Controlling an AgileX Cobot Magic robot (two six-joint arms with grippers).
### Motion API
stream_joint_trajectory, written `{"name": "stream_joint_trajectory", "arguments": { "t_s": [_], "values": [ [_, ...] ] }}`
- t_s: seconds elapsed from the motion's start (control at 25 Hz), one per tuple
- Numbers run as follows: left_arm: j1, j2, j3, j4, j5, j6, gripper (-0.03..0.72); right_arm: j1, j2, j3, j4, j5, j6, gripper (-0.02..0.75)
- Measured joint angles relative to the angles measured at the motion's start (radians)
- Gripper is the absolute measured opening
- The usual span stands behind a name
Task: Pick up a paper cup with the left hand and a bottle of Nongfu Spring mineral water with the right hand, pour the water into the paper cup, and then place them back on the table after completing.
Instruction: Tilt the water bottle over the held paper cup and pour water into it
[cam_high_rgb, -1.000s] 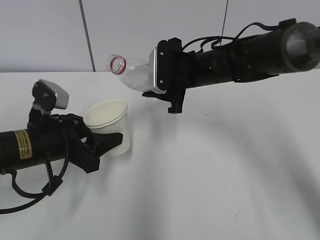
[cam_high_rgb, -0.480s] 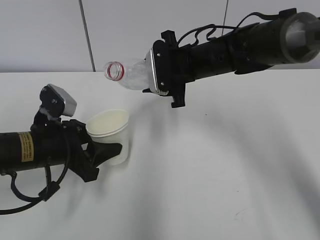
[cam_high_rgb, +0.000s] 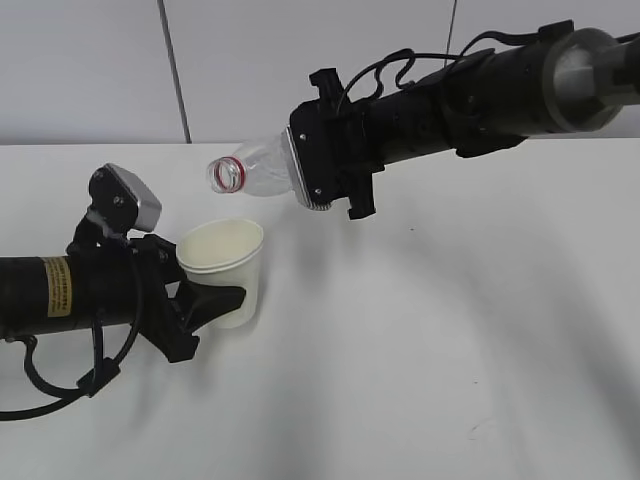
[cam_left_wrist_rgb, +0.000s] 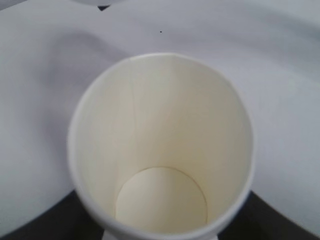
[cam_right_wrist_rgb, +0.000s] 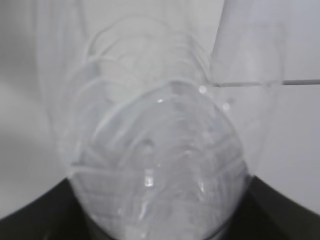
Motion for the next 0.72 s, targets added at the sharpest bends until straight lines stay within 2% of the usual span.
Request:
{"name": "stream_joint_trajectory", "arguments": {
  "t_s": [0.24,0.72],
  "values": [
    [0.0,0.0,0.0,0.002,0.001,0.0,0.384,0.002,0.0,0.0,-0.04,0.046,-0.008,0.452],
    [0.0,0.0,0.0,0.003,0.02,0.0,0.384,0.011,0.0,0.0,-0.044,0.106,-0.011,0.451]
  ]
}}
